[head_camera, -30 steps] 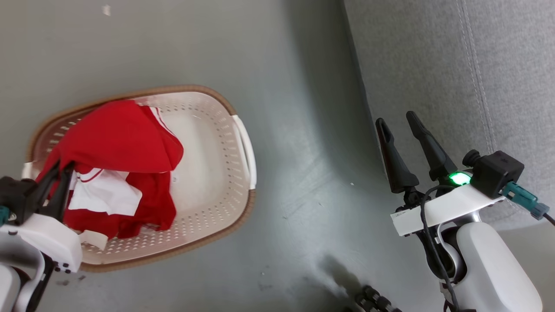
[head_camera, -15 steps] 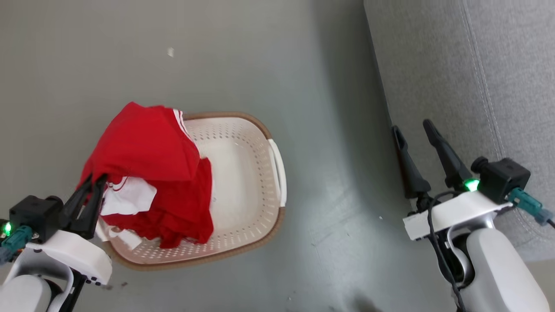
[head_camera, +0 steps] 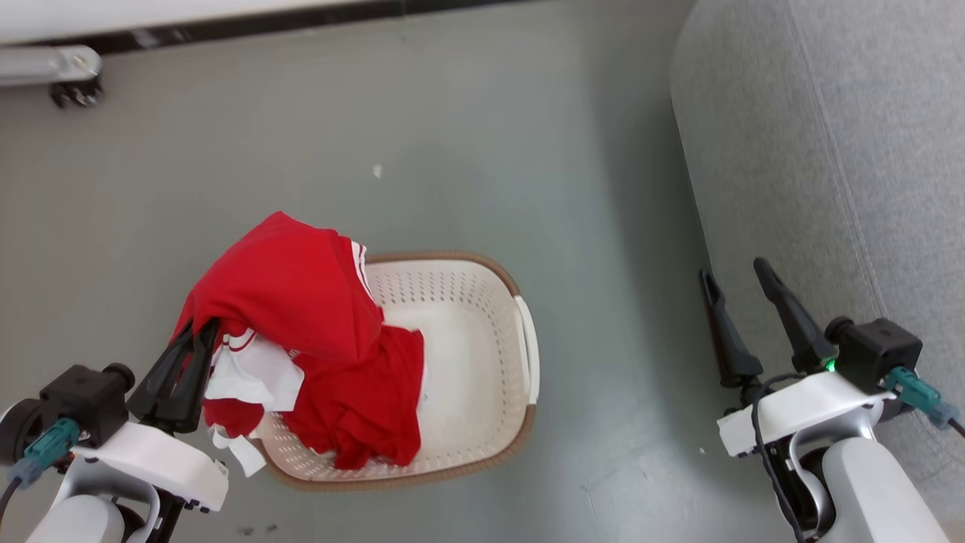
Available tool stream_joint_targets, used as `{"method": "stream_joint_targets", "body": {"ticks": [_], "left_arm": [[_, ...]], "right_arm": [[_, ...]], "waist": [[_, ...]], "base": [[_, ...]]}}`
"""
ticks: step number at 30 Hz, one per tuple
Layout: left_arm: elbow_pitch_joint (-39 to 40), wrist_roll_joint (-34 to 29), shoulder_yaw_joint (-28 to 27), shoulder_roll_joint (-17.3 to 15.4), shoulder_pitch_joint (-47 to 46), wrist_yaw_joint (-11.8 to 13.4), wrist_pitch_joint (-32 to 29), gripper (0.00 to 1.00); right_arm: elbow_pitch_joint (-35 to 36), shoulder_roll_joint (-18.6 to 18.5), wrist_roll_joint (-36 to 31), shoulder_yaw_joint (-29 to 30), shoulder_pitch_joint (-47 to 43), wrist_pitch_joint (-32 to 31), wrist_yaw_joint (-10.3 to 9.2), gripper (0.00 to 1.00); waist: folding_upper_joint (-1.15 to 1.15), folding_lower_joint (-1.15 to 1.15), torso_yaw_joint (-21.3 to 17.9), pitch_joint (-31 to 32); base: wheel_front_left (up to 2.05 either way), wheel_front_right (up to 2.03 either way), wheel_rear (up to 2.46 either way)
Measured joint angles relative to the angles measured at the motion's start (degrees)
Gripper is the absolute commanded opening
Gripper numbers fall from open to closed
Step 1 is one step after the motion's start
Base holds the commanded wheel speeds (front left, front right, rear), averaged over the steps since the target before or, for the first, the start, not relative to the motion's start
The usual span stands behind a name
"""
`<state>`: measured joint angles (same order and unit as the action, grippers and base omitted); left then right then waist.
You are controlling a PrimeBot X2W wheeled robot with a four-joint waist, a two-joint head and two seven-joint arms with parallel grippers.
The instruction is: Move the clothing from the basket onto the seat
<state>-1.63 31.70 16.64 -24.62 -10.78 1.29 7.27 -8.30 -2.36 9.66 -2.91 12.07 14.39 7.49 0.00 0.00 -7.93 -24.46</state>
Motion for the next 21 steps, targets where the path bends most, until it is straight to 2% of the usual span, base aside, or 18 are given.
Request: {"method": "stream_joint_targets", "body": {"ticks": [9,21], "left_arm": [[-0.5,0.4,-1.8,1.1,1.8,0.8,3.5,0.00],[-1.2,0.5,-1.1,2.7,5.7,1.2,4.2,0.00]], "right_arm": [[-0.9,0.0,-2.4,0.3,-3.7,0.0,0.00,1.00],[-1.6,0.0,-5.6,0.9,-8.4,0.0,0.00,1.00]], "waist": [[0.00,0.00,2.5,6.1],[0.00,0.00,5.0,13.3]], "base": [[0.00,0.00,0.00],[0.00,0.00,0.00]]}}
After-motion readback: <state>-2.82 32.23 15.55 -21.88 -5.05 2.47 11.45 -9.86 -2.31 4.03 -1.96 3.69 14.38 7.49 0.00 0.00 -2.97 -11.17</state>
